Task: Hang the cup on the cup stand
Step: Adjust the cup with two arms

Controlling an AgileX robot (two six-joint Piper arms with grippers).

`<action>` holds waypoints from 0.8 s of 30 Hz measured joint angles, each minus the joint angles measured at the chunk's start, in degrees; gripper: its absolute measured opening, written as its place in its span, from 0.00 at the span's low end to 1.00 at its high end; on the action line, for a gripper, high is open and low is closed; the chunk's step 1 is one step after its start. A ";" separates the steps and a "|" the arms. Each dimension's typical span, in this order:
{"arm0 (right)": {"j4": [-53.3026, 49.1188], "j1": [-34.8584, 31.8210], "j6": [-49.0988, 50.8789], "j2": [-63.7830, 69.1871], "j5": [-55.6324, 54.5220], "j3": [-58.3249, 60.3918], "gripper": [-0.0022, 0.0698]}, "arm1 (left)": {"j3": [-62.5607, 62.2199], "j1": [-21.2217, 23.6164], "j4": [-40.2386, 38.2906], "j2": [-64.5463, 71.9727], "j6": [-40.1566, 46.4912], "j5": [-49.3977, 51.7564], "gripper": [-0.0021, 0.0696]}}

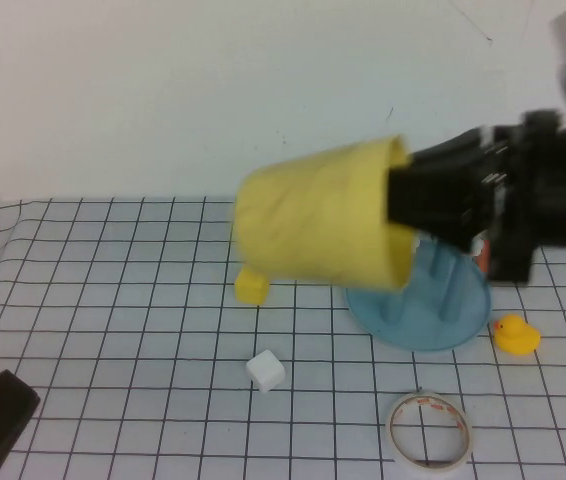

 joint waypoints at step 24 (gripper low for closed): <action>4.95 20.37 -45.62 3.18 -14.52 -2.43 0.05 | 0.00 0.00 -16.46 0.00 10.60 7.90 0.98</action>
